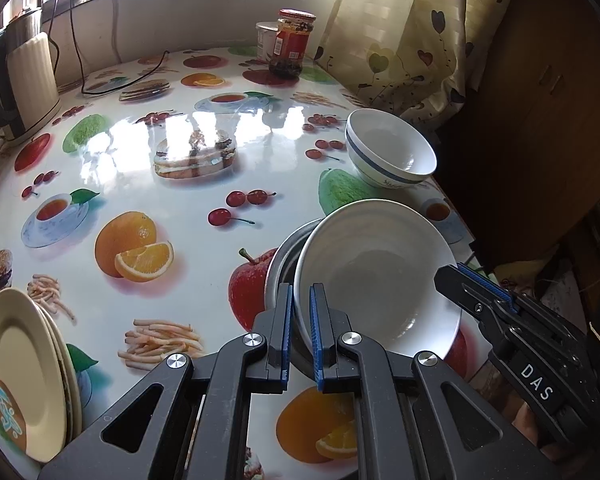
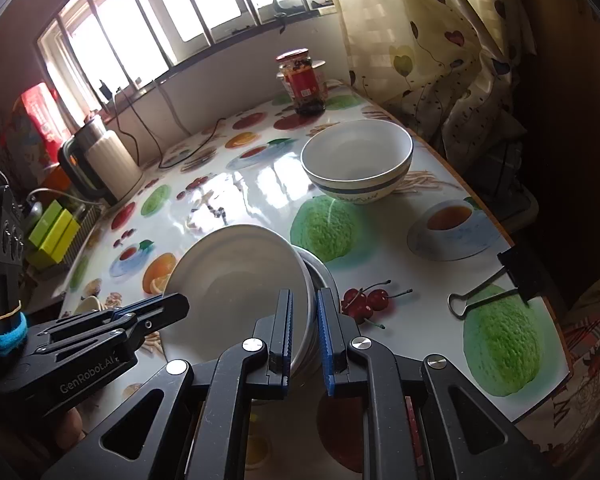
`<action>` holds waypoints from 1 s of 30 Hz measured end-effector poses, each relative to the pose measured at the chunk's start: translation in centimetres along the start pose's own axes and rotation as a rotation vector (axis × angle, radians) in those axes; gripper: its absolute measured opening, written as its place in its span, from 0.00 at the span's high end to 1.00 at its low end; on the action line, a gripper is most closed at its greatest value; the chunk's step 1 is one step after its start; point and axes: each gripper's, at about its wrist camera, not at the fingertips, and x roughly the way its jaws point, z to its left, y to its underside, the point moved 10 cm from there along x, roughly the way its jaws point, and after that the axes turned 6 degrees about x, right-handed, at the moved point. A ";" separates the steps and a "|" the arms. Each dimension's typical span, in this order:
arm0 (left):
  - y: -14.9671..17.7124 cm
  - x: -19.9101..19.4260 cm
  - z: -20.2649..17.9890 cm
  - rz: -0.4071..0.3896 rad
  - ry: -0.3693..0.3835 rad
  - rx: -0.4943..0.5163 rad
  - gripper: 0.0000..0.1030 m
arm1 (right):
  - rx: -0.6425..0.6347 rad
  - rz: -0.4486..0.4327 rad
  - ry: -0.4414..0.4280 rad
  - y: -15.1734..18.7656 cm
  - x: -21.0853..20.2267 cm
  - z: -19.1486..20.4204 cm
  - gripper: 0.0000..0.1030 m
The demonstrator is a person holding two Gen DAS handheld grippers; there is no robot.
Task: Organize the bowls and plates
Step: 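Lift the white bowl with both grippers and lower it into the steel bowl, then open both grippers off the white bowl rim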
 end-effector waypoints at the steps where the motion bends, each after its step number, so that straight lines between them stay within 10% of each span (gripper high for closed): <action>1: 0.0 0.0 0.0 0.000 0.002 -0.001 0.92 | 0.000 0.000 -0.001 0.0 0.0 0.0 0.86; 30: -3.8 -0.4 -0.3 -0.077 -0.029 0.083 0.76 | 0.006 -0.023 0.018 -2.0 0.5 -0.9 0.63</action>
